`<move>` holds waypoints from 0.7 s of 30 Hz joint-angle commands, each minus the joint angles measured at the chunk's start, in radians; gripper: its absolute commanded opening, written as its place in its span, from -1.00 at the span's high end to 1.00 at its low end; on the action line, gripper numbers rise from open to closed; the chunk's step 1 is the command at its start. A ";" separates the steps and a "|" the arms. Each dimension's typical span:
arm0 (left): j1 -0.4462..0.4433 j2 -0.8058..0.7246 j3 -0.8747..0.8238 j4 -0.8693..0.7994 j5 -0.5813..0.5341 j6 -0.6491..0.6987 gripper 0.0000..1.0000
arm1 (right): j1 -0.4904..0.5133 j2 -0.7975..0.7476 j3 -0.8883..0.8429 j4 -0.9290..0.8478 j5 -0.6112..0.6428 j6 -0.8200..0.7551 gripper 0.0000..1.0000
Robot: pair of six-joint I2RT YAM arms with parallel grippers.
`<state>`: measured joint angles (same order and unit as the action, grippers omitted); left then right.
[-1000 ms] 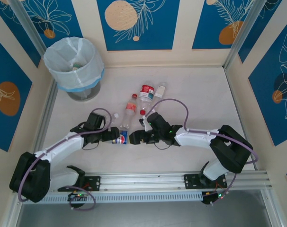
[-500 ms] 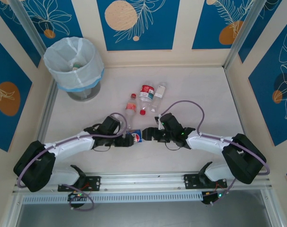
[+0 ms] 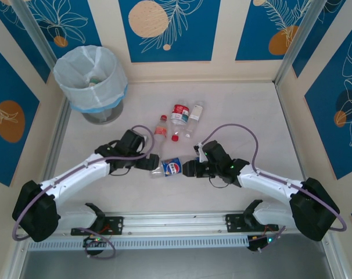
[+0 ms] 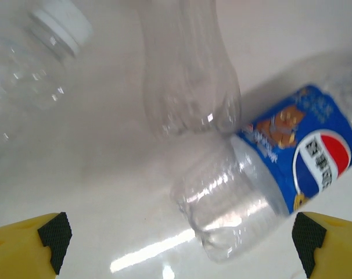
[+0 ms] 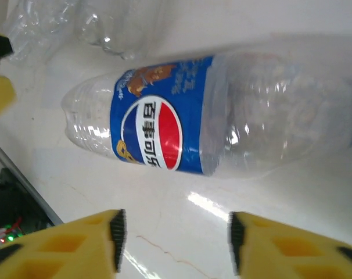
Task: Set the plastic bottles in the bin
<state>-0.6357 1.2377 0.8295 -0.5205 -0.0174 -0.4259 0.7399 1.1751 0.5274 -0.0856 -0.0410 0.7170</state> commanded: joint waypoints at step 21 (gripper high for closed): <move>-0.028 0.094 -0.170 0.383 0.290 -0.099 -0.98 | 0.001 0.370 0.135 0.111 0.040 0.054 1.00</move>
<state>-0.6487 1.3739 0.6918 -0.1631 0.2329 -0.4801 0.7456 1.5093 0.6163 0.0151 0.0139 0.7910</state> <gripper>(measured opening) 0.989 0.044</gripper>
